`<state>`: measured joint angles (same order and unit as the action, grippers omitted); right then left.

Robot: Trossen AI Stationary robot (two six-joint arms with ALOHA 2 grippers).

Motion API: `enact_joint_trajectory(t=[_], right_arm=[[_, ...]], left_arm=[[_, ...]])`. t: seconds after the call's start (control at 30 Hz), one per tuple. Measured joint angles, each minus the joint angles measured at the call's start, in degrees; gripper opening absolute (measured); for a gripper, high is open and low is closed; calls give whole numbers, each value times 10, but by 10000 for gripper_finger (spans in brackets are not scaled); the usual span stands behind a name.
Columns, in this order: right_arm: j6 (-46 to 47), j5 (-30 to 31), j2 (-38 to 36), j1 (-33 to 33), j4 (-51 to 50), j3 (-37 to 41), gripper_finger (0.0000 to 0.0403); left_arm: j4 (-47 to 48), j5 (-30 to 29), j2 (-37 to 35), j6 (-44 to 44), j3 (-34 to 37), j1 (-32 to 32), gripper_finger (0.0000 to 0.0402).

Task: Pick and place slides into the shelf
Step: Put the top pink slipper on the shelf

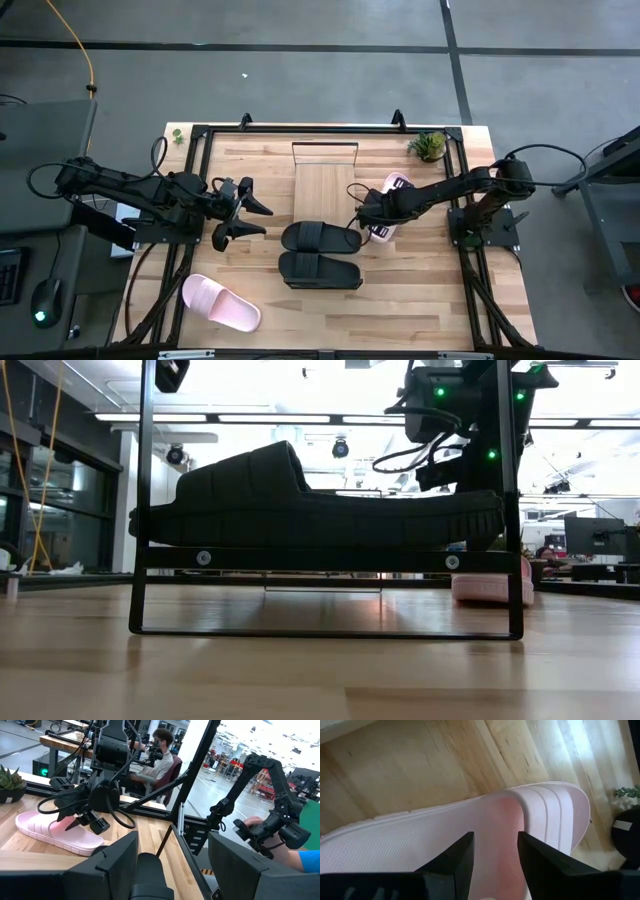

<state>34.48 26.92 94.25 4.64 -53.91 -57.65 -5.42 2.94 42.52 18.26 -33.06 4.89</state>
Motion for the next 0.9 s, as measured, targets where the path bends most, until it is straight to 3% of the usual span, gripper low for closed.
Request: enact_joint_trajectory(t=[0.4,0.9], right_arm=[[16,20,0,-2,-11,0,142],[75,3,0,-2,-78,0,142]], left_arm=[[0,-8,0,0,0,0,223],[0,-10,0,0,0,0,223]])
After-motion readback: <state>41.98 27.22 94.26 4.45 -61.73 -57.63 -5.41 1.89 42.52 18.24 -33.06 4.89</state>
